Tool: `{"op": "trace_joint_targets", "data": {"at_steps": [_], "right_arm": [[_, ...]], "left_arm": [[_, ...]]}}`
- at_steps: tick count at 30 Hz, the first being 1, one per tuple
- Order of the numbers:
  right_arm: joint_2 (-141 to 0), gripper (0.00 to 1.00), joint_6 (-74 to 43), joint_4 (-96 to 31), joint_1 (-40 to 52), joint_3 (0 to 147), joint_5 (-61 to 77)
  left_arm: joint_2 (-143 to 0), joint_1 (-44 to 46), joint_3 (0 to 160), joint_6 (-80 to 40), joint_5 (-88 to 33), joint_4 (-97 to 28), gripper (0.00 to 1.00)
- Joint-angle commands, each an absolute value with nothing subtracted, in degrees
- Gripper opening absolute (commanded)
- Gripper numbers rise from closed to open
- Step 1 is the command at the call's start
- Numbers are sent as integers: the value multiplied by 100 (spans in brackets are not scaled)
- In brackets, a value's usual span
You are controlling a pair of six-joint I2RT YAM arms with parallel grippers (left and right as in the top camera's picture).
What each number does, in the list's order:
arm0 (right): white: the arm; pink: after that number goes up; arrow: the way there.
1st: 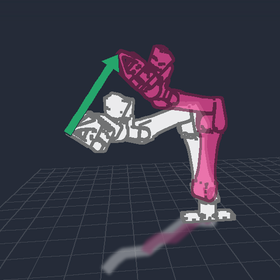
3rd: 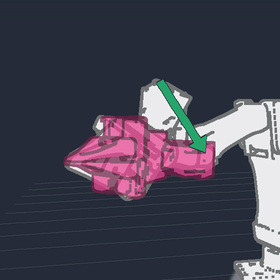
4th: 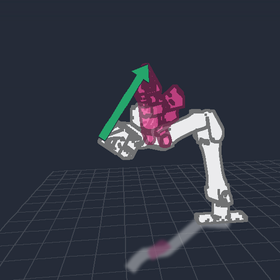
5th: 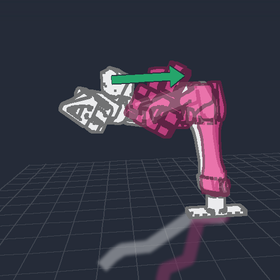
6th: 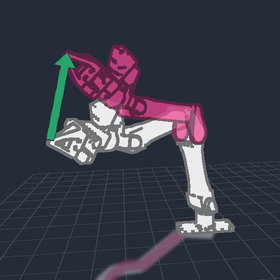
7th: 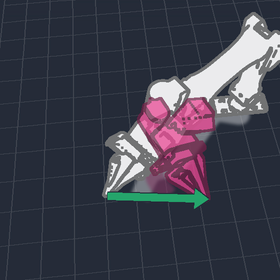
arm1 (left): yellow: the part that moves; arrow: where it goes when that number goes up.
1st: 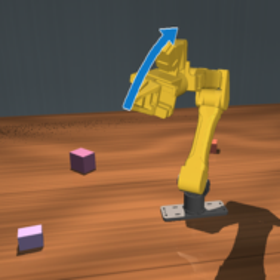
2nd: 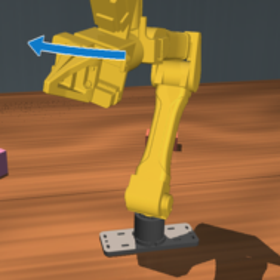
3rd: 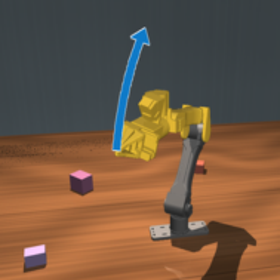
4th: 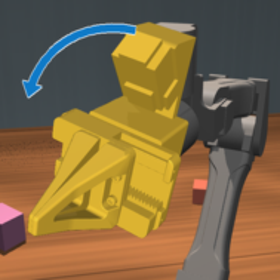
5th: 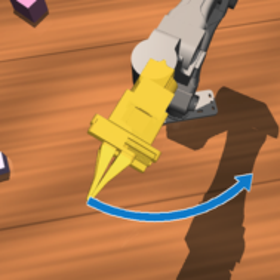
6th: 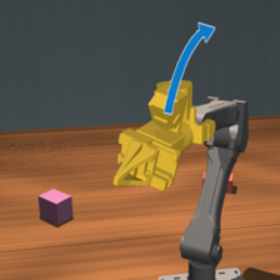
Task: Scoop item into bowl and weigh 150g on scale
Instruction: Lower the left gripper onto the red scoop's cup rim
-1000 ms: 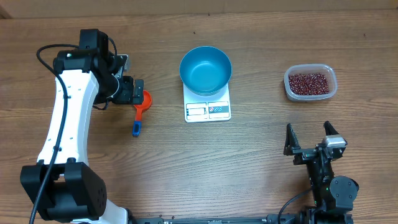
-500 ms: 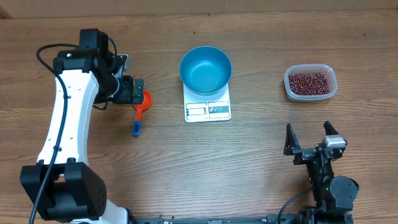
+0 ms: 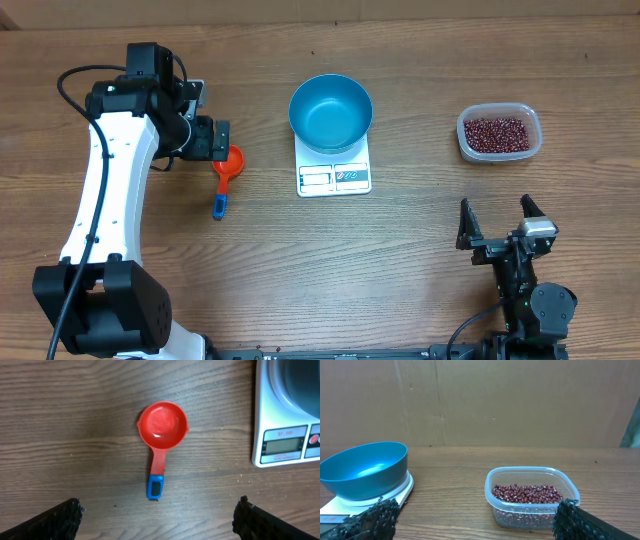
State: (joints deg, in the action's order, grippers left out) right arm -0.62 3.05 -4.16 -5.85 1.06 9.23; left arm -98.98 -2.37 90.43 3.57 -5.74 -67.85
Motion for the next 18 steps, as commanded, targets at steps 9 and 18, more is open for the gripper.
{"op": "trace_joint_targets", "data": {"at_steps": [9, 18], "right_arm": [[-16, 100, 307, -397, -548, 45, 952], [-16, 100, 307, -397, -548, 45, 952]], "left_arm": [[-10300, -268, 9174, 473, -392, -6700, 100], [-10927, -298, 9174, 563, -217, -6582, 100]]}}
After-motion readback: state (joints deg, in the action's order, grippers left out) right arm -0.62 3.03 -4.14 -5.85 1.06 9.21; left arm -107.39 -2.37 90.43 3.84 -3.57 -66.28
